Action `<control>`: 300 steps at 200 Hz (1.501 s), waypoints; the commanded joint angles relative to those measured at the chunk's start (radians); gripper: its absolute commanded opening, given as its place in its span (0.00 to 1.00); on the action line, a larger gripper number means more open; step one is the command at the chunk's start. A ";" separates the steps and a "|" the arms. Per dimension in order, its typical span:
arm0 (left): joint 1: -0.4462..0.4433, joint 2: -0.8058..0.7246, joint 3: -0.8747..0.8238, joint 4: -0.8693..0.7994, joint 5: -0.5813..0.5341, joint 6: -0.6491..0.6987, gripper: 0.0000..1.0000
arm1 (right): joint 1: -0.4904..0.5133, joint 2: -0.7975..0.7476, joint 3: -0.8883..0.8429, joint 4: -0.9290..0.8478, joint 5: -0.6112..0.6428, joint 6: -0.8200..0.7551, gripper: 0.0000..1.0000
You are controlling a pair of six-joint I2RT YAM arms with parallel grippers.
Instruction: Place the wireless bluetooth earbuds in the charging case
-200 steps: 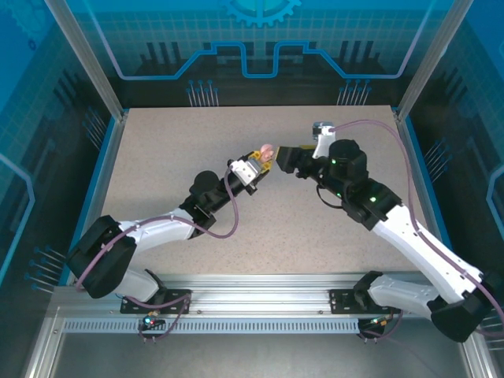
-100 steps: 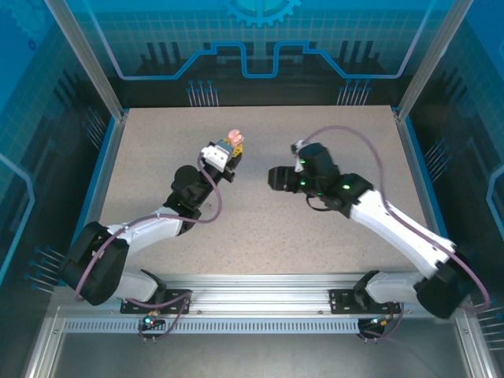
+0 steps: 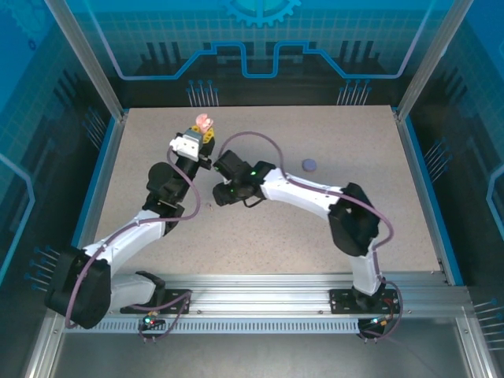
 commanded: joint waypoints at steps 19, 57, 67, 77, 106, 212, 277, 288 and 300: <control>0.043 -0.038 0.019 0.002 -0.037 -0.038 0.00 | 0.035 0.186 0.169 -0.042 -0.024 -0.117 0.45; 0.064 -0.038 0.037 0.000 -0.029 -0.039 0.00 | 0.037 0.297 0.273 -0.069 -0.031 -0.122 0.45; 0.066 -0.040 0.037 0.002 -0.029 -0.043 0.00 | 0.036 0.331 0.299 -0.078 -0.033 -0.121 0.44; 0.068 -0.043 0.038 0.003 -0.031 -0.047 0.00 | 0.036 0.349 0.319 -0.084 -0.038 -0.121 0.44; 0.071 -0.052 0.037 0.003 -0.029 -0.048 0.00 | 0.038 0.404 0.375 -0.114 -0.043 -0.123 0.44; 0.075 -0.070 0.027 -0.005 -0.028 -0.068 0.00 | 0.057 0.493 0.467 -0.189 0.018 -0.149 0.35; 0.075 -0.069 0.030 -0.009 -0.023 -0.080 0.00 | 0.085 0.501 0.473 -0.226 0.098 -0.178 0.28; 0.075 -0.069 0.030 -0.008 -0.021 -0.082 0.00 | 0.086 0.500 0.473 -0.230 0.106 -0.178 0.24; 0.075 -0.070 0.031 -0.012 -0.020 -0.084 0.00 | 0.086 0.495 0.469 -0.233 0.112 -0.176 0.18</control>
